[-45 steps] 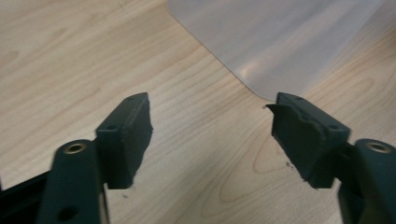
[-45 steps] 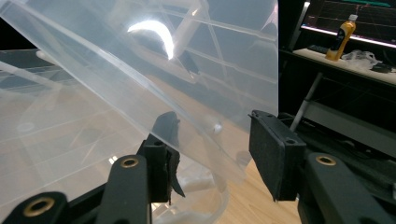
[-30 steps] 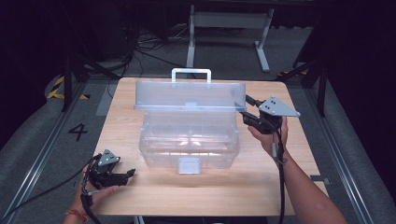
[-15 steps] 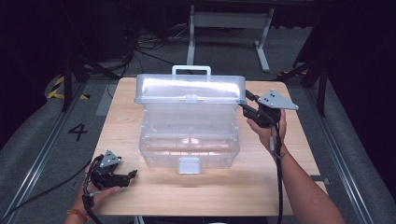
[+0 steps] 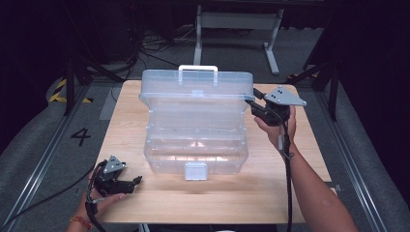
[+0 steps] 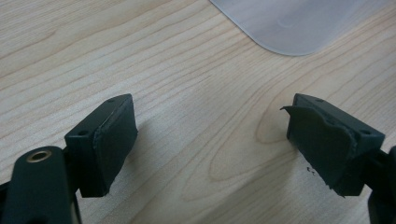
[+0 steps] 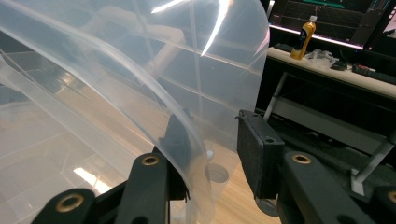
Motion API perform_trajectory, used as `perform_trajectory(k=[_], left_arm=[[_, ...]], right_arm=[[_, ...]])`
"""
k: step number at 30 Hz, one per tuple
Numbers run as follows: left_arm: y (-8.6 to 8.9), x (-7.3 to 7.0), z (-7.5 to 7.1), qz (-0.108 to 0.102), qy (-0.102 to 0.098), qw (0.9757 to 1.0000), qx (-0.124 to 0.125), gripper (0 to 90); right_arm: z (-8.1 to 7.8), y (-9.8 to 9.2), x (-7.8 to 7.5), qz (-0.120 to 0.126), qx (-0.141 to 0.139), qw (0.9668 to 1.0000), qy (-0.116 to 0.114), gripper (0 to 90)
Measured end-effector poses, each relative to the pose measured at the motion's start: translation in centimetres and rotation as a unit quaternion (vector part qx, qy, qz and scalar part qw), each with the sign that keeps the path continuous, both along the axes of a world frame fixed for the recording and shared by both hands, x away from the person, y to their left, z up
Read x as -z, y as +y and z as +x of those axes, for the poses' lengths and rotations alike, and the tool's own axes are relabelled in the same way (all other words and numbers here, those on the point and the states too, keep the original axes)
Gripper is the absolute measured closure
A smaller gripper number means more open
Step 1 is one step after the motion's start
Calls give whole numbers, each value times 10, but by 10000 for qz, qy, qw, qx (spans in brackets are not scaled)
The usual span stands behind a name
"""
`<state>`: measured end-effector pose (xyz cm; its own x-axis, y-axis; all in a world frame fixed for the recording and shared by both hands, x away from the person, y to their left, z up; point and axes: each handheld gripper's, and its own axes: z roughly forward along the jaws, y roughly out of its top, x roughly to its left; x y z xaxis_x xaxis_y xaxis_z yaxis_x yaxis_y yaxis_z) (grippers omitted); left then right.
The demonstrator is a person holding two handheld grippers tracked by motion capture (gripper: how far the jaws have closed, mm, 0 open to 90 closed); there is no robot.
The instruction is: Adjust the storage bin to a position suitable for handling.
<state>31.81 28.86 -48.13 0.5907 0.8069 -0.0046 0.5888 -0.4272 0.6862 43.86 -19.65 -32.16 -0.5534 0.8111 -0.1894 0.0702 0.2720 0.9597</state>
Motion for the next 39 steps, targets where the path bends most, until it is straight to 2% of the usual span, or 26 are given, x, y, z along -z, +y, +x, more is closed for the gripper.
perform_trajectory(k=[4,16,22,39], left_arm=[[0,0,0,0,2,10000,1,165],[1,0,-1,5,11,10000,7,166],[1,0,-1,-5,14,10000,2,166],[0,0,-1,6,9,10000,2,165]], right_arm=[[7,-1,-3,138,-5,9998,147,663],[20,-1,-6,346,29,9990,295,676],[24,-1,-7,306,58,9993,217,681],[33,-2,-10,417,47,9983,402,689]])
